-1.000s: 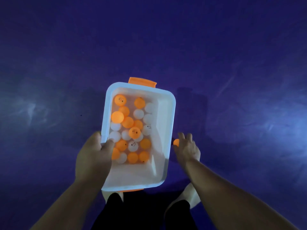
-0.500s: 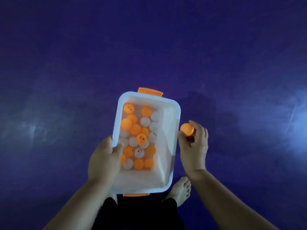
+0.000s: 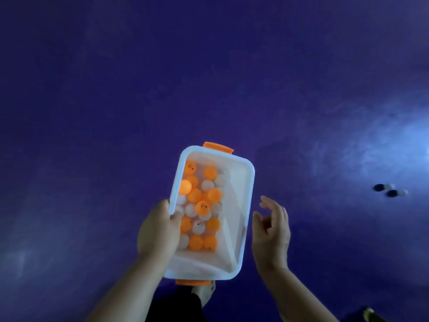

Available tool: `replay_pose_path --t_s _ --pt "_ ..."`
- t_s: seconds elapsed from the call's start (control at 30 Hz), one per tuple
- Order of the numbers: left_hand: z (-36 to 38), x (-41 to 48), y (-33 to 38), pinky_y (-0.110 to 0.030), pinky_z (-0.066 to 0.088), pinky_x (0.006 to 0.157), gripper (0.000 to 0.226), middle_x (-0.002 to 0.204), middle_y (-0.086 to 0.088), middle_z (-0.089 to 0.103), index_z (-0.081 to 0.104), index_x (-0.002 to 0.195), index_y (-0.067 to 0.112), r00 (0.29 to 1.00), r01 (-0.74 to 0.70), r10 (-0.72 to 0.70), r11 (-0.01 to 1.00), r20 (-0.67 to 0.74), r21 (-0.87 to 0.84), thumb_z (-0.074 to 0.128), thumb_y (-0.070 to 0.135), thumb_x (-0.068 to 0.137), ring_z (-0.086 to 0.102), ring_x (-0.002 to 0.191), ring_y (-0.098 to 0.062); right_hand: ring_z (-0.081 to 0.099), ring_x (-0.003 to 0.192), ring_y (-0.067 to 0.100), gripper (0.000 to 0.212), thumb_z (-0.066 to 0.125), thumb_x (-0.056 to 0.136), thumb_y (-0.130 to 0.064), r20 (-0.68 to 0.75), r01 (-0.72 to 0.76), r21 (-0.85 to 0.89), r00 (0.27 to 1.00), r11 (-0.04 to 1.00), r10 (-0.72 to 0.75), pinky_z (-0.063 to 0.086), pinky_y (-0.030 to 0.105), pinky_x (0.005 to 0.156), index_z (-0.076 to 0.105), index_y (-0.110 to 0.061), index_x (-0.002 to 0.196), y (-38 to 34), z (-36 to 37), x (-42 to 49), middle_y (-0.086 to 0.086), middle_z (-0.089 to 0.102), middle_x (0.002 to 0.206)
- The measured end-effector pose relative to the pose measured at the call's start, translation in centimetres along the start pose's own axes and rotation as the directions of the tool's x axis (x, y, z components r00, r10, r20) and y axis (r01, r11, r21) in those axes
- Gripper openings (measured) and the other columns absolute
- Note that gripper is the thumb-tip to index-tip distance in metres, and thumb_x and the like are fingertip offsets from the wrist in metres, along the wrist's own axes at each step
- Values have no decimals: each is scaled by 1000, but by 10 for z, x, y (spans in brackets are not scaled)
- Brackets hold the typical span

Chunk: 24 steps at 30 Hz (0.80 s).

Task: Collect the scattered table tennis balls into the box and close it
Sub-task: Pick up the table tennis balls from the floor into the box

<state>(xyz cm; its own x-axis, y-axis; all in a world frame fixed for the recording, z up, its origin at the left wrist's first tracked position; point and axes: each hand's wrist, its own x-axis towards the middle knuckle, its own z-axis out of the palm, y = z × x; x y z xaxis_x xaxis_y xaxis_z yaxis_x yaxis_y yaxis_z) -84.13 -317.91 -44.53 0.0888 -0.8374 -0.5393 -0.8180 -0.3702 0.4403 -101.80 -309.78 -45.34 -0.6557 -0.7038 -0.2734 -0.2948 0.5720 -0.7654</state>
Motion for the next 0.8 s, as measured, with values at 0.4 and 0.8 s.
replay_pose_path --t_s 0.4,0.8 --pt "12 -32 204 -35 30 57 26 67 -3 47 37 67 17 979 -144 145 989 145 -12 50 20 89 45 67 -29 61 73 14 32 53 88 -3 -210 -348 231 894 909 396 52 24 64 64 -32 82 -43 -170 81 -6 67 83" --pt "72 -2 410 -34 35 59 14 79 -7 54 49 81 12 870 -420 342 891 354 171 54 23 88 49 73 -30 58 64 12 26 55 88 1 -325 -467 470 697 749 639 54 28 61 67 -21 79 -48 -287 192 1 66 71"
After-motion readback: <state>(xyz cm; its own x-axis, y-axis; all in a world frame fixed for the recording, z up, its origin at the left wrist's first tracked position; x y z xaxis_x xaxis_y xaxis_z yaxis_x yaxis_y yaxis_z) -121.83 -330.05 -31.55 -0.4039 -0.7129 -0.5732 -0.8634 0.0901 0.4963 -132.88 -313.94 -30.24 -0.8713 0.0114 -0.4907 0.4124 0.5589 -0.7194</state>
